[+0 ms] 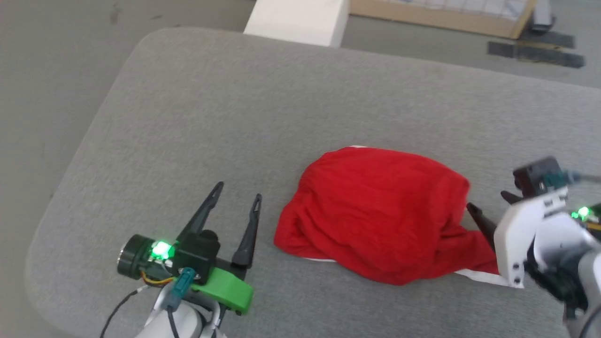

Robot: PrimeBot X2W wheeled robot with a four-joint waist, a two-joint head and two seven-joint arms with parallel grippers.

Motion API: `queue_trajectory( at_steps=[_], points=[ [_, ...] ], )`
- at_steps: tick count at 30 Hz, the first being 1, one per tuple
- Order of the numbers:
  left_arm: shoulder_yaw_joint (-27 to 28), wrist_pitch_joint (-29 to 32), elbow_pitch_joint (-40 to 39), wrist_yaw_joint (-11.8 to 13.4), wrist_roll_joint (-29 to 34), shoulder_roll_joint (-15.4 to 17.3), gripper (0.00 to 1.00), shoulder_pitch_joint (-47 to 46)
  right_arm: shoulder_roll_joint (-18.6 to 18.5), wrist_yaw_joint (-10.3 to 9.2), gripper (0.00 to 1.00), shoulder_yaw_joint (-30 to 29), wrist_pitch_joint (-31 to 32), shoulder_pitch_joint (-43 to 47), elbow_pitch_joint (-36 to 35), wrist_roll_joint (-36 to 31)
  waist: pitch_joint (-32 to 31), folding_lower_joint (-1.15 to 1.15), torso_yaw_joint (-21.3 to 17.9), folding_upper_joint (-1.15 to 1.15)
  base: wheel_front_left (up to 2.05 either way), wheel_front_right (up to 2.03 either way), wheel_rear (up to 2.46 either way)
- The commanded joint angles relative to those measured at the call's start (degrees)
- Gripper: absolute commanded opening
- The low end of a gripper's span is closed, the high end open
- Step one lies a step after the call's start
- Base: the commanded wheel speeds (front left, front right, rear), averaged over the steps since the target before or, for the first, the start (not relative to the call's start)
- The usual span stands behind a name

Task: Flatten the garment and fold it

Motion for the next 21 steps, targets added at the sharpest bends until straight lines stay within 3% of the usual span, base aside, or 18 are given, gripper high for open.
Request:
queue_trajectory(
  at_steps=[1, 8, 16, 17, 18, 21],
  points=[
    [0.21, -0.27, 0.19, -0.42, 0.57, -0.75, 1.00, -0.44, -0.70, -0.08, 1.00, 0.58, 2.89, -2.43, 1.08, 0.77, 2.69, 0.00, 3.05, 0.00, 0.00, 0.00, 0.00],
    [1.02, -0.27, 1.18, -1.57, 1.78, -4.16, 1.00, -1.82, -3.28, -0.08, 1.00, 3.72, 12.48, -9.13, 5.64, 1.45, 5.72, 0.00, 6.86, 0.00, 0.00, 0.00, 0.00],
    [1.80, -0.28, 2.26, -3.17, 3.04, -7.27, 1.00, -1.98, -5.29, -0.08, 1.00, 5.79, 11.24, -10.01, 9.79, -1.08, 8.01, 0.00, 8.66, 0.00, 0.00, 0.00, 0.00],
    [1.83, -0.28, 2.41, -3.43, 3.22, -7.51, 1.00, -1.99, -5.03, -0.08, 0.31, 5.78, 10.84, -9.96, 10.26, -1.00, 8.07, 0.00, 8.61, 0.00, 0.00, 0.00, 0.00],
    [1.86, -0.28, 2.53, -3.64, 3.37, -7.70, 1.00, -2.02, -4.95, -0.08, 0.00, 5.98, 10.44, -9.96, 10.45, -0.97, 8.09, 0.00, 8.57, 0.00, 0.00, 0.00, 0.00],
    [2.26, -0.28, 3.29, -4.16, 3.64, -8.23, 1.00, -2.27, -5.17, -0.08, 0.00, 6.24, 8.07, -10.10, 10.51, -1.11, 7.62, 0.00, 8.12, 0.00, 0.00, 0.00, 0.00]
  ],
)
